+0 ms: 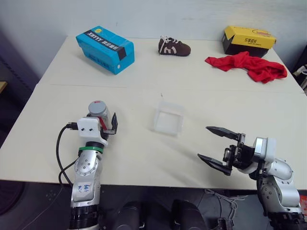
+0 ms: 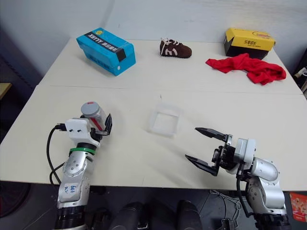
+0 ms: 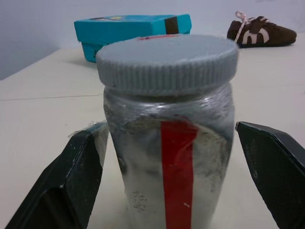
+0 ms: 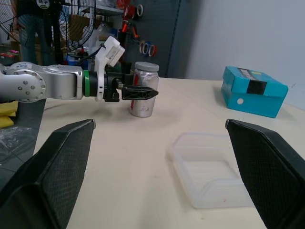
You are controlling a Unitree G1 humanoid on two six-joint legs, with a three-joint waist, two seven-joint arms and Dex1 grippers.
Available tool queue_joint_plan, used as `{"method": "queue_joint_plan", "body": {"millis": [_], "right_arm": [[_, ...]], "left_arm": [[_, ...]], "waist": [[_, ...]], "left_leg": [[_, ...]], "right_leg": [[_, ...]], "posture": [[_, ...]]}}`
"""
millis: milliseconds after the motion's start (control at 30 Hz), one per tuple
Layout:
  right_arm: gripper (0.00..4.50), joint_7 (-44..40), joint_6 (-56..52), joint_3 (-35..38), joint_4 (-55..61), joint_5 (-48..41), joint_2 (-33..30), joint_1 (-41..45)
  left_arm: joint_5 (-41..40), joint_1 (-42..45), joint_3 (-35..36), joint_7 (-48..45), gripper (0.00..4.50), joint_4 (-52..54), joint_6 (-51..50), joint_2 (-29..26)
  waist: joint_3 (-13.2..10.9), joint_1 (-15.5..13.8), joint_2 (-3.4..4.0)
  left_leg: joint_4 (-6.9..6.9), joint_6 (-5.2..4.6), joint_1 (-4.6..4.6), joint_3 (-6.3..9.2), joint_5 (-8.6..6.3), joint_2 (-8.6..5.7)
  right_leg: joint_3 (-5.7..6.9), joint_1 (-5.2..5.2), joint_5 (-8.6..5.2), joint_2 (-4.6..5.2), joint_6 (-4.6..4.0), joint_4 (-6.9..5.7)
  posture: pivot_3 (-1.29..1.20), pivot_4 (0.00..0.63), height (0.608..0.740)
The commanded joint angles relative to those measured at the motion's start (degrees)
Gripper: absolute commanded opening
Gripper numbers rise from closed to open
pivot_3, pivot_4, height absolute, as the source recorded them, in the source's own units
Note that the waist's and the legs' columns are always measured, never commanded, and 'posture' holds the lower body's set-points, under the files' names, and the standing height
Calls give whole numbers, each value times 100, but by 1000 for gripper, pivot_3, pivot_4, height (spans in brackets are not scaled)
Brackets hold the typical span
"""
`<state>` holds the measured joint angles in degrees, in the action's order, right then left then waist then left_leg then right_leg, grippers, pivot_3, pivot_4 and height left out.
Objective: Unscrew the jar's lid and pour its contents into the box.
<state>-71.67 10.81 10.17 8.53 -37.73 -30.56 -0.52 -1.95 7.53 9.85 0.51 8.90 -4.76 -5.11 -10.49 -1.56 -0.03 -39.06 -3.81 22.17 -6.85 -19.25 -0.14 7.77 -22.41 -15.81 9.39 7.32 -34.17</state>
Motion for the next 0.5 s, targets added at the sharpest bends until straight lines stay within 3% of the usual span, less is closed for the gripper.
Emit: {"method": "queue_joint_plan", "body": {"millis": [33,233,400,500], "right_arm": [[4500,25,47,252,206,-93,-74,-107],[4500,97,-93,293,384,-132,-103,-236],[4500,433,-424,303,686,-195,-129,-181],[4500,1254,-1544,154,1166,-452,-358,335]], "left_arm": [[89,199,-81,64,4073,-203,320,3],[-32,576,-79,-153,2323,-763,766,-123],[-225,522,91,-467,2314,-727,975,-437],[-1129,609,143,-1703,2314,-587,1070,-877]], "waist": [[0,-3,0],[0,2,0],[0,25,0],[-1,44,0]], "left_leg": [[0,-1,0,0,0,-1],[-1,-1,0,0,2,-1],[-1,0,0,-2,1,0],[-2,4,1,-2,6,1]], "right_leg": [[0,0,0,1,0,-3],[3,0,0,1,1,-4],[4,-3,0,-2,1,-23],[1,-8,0,3,1,-27]], "posture": [[0,150,740],[0,150,740],[0,150,740],[0,150,740]]}}
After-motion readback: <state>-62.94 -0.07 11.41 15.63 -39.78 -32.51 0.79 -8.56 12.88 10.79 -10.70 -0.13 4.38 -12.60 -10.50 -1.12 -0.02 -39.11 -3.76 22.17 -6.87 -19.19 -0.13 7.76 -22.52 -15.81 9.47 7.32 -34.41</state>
